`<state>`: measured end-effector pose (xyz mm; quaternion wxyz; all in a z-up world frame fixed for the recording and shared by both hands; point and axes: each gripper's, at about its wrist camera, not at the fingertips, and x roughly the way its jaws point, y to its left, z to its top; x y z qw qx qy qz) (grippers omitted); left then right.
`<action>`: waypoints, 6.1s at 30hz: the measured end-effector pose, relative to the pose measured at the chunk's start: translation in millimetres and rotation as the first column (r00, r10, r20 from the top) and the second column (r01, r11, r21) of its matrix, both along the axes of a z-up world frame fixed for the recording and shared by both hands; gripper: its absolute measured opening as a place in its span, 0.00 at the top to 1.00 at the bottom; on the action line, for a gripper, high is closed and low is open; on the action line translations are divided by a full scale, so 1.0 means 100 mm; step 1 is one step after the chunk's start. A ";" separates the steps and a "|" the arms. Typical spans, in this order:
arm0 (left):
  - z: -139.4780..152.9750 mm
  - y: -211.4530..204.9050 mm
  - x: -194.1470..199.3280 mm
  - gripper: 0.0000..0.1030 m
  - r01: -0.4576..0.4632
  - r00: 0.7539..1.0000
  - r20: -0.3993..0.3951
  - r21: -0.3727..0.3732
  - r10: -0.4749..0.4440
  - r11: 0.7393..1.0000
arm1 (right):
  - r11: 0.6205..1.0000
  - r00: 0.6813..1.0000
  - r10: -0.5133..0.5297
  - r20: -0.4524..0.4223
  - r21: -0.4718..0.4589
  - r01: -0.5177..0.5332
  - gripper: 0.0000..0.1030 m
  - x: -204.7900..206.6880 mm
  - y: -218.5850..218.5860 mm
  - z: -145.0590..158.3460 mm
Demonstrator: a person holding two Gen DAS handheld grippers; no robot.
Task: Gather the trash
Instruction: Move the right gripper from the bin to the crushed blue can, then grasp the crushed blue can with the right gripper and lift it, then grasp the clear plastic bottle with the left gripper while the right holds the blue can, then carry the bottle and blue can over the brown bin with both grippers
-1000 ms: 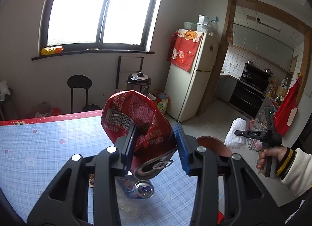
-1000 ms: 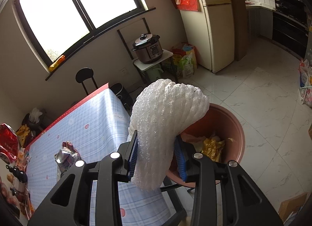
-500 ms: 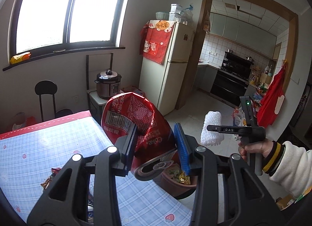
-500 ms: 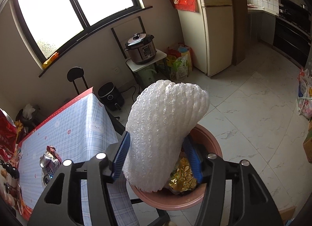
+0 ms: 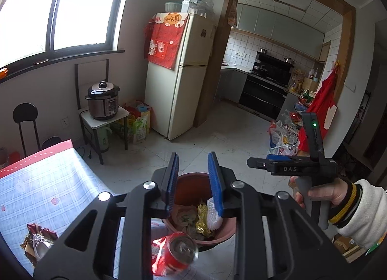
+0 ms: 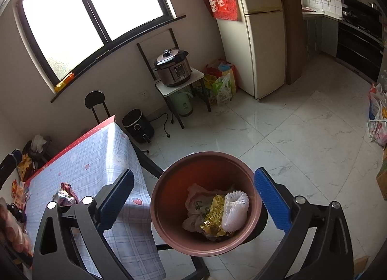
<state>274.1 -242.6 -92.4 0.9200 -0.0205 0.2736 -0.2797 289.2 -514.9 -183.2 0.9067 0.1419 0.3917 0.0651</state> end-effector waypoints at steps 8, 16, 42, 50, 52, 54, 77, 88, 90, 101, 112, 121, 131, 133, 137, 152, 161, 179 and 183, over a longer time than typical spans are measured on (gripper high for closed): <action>0.11 -0.34 0.34 0.82 0.037 0.998 0.042 0.029 -0.038 0.999 | 0.999 0.999 -0.036 -0.013 0.017 0.037 0.05 -0.26 -0.18 -0.05; 0.05 0.11 0.18 0.56 -0.064 0.998 0.023 0.010 0.064 0.998 | 0.998 0.998 -0.059 -0.023 0.036 0.060 0.05 -0.46 -0.22 -0.02; -0.09 3.51 -1.35 0.06 -0.702 0.706 -0.095 0.032 0.702 0.711 | 0.958 0.958 0.286 -0.014 -0.008 -0.286 0.05 -0.48 1.90 0.22; -0.41 4.03 -1.77 0.06 -0.743 0.656 -0.163 0.031 0.737 0.668 | 0.909 0.909 0.413 -0.064 -0.039 -0.415 0.05 -0.55 2.78 0.14; -0.54 4.05 -1.83 0.06 -0.743 0.653 -0.183 0.031 0.734 0.669 | 0.892 0.892 0.447 -0.073 -0.047 -0.451 0.05 -0.56 3.02 0.10; -0.65 4.09 -1.88 0.06 -0.741 0.653 -0.202 0.028 0.730 0.670 | 0.873 0.873 0.480 -0.087 -0.056 -0.485 0.05 -0.56 3.27 0.03; -1.18 4.73 -2.17 0.06 -0.767 0.608 -0.285 0.030 0.741 0.641 | 0.843 0.830 0.480 -0.284 -0.114 -0.526 0.05 0.00 4.74 -1.09; -1.19 4.61 -2.00 0.06 -0.729 0.649 -0.288 0.028 0.704 0.683 | 0.855 0.826 0.477 -0.300 -0.057 -0.515 0.13 -0.03 4.57 -1.17; -1.19 4.56 -1.97 0.06 -0.720 0.658 -0.289 0.029 0.695 0.694 | 0.858 0.825 0.478 -0.301 -0.040 -0.511 0.18 -0.06 4.51 -1.15; -1.25 4.19 -1.72 0.06 -0.637 0.726 -0.320 0.023 0.609 0.771 | 0.874 0.843 0.482 -0.240 0.059 -0.483 0.20 -0.28 4.13 -0.91; -1.66 3.63 -1.30 0.06 -0.453 0.809 -0.416 0.011 0.415 0.892 | 0.896 0.872 0.444 -0.205 0.074 -0.438 0.21 -0.44 3.70 -0.76; -2.11 3.41 -0.81 0.06 -0.354 0.814 -0.494 -0.003 0.306 0.935 | 0.922 0.899 0.387 -0.205 0.074 -0.381 0.20 -0.52 3.36 -0.71; -2.33 3.52 -0.61 0.33 -0.362 0.788 -0.562 -0.092 0.251 0.928 | 0.937 0.913 0.348 -0.214 0.074 -0.340 0.20 -0.58 3.18 -0.74; -2.32 3.53 -0.63 0.35 -0.356 0.791 -0.561 -0.097 0.245 0.929 | 0.937 0.913 0.350 -0.211 0.076 -0.342 0.20 -0.59 3.17 -0.74; -2.38 3.56 -0.59 0.26 -0.356 0.782 -0.577 -0.105 0.235 0.928 | 0.934 0.909 0.358 -0.214 0.073 -0.351 0.21 -0.60 3.20 -0.74; -2.38 3.30 -0.63 0.35 -0.274 0.771 -0.629 -0.189 0.098 0.943 | 0.936 0.917 0.351 -0.190 0.069 -0.344 0.20 -0.67 3.15 -0.61; -2.37 3.15 -0.75 0.55 -0.236 0.762 -0.642 -0.156 0.083 0.959 | 0.939 0.925 0.343 -0.164 0.091 -0.332 0.20 -0.75 3.06 -0.52; -1.43 3.14 -1.45 0.78 -0.242 0.890 -0.429 -0.151 0.157 0.959 | 0.944 0.945 0.315 -0.088 0.133 -0.302 0.20 -0.84 2.80 -0.26; -1.27 3.20 -1.60 0.80 -0.264 0.902 -0.396 -0.184 0.174 0.947 | 0.946 0.949 0.306 -0.076 0.139 -0.293 0.20 -0.84 2.73 -0.22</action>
